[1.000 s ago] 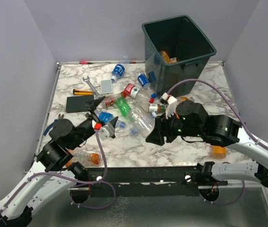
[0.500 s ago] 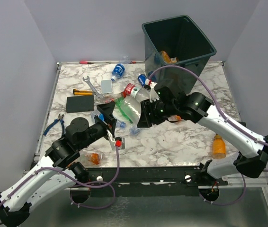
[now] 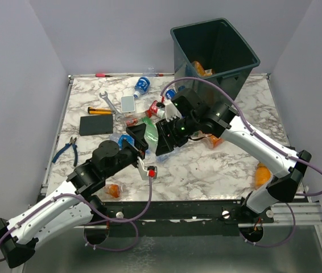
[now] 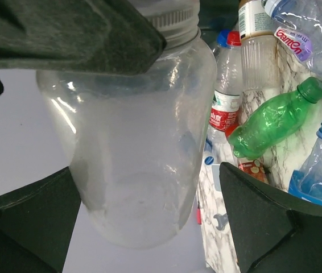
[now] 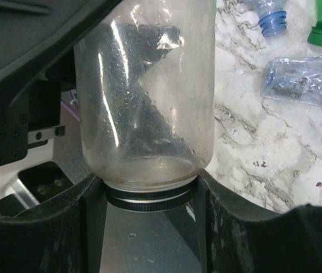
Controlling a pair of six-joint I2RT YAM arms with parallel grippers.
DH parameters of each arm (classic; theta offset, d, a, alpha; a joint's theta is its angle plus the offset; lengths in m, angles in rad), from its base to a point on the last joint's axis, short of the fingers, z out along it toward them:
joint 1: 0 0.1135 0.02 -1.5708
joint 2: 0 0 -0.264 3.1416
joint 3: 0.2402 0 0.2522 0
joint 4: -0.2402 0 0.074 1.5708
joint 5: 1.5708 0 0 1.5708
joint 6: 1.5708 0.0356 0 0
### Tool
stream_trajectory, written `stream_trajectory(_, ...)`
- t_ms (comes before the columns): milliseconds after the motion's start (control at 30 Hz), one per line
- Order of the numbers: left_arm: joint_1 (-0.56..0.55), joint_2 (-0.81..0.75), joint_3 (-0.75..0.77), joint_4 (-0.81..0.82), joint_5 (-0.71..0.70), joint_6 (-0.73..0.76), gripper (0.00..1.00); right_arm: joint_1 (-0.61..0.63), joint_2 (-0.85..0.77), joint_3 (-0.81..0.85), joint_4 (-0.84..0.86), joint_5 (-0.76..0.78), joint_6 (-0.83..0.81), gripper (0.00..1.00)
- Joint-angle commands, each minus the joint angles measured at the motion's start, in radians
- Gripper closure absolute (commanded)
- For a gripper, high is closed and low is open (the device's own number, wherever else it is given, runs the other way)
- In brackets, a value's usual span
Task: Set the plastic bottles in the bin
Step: Place the plastic bottle in the trash bin.
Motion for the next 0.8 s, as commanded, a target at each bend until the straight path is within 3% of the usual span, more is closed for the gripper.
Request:
stream_trajectory(0, -0.015, 0.026, -0.016, 0.061, -0.044, 0.016, 0.01, 0.007, -0.018, -0.009, -0.021, -0.079, -0.053, 0.99)
stream_trajectory(100, -0.027, 0.039, -0.016, 0.064, -0.061, 0.011, 0.05, 0.007, -0.036, -0.028, -0.018, -0.093, -0.059, 0.99)
stream_trajectory(400, -0.041, 0.029, -0.037, 0.120, -0.068, -0.066, 0.40, 0.007, -0.076, -0.049, -0.027, -0.104, -0.065, 0.99)
stream_trajectory(633, -0.049, 0.032, -0.035, 0.137, -0.075, -0.080, 0.50, 0.007, -0.099, -0.045, -0.024, -0.114, -0.059, 1.00)
stream_trajectory(667, -0.051, 0.033, -0.037, 0.142, -0.077, -0.082, 0.60, 0.007, -0.103, -0.044, -0.021, -0.117, -0.058, 0.98)
stream_trajectory(767, -0.055, 0.034, -0.043, 0.157, -0.080, -0.088, 0.71, 0.007, -0.115, -0.042, -0.015, -0.124, -0.053, 0.72)
